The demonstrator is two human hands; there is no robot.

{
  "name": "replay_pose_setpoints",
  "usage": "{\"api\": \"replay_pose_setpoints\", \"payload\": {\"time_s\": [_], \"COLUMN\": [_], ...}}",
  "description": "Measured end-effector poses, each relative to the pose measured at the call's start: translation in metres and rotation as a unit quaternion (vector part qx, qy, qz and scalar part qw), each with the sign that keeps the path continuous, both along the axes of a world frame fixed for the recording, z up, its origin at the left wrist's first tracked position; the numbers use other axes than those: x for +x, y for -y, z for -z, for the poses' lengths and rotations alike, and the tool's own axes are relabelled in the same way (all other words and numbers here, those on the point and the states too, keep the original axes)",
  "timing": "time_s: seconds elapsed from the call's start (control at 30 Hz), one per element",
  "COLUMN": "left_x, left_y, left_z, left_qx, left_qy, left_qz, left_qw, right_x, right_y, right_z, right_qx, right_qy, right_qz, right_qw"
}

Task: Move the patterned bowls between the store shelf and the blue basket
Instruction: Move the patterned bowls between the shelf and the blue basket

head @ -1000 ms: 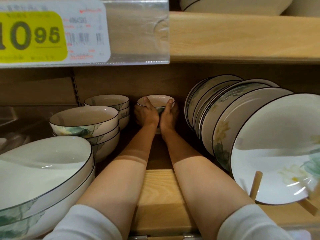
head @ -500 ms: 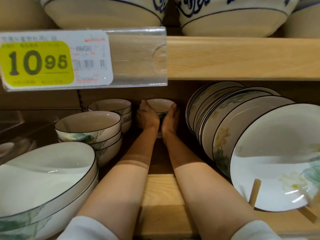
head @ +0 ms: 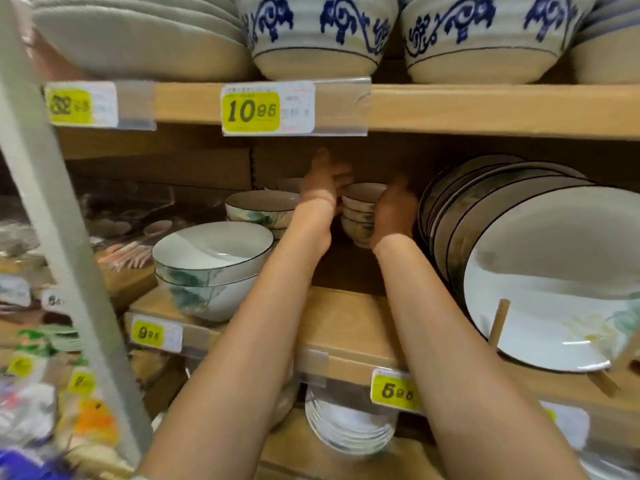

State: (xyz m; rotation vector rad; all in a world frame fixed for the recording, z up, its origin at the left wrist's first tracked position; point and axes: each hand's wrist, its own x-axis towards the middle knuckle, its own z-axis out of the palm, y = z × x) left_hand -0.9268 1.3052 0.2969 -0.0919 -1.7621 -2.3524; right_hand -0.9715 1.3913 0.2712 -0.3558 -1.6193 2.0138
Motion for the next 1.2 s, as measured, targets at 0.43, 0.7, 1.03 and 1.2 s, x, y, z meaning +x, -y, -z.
{"api": "replay_pose_setpoints", "payload": {"time_s": [0.43,0.7,1.03,1.2], "left_x": [0.244,0.360,0.425,0.422], "left_y": [0.151,0.311,0.444,0.510], "left_z": [0.105,0.185,0.251,0.283], "left_qx": [0.016,0.060,0.045,0.007], "left_qy": [-0.041,0.078,0.204,0.261], "left_qz": [-0.047,-0.241,-0.365,-0.376], "left_qw": [0.998,0.966,0.907,0.889], "right_x": [0.228,0.296,0.316,0.300], "right_y": [0.067,0.192,0.367,0.439], "right_z": [0.080,0.150,0.253,0.304], "right_qx": [-0.086,-0.082,0.047,0.083], "right_qy": [-0.046,0.082,0.211,0.260], "right_qz": [-0.255,-0.404,-0.534,-0.552], "right_qw": [0.962,0.907,0.818,0.788]}}
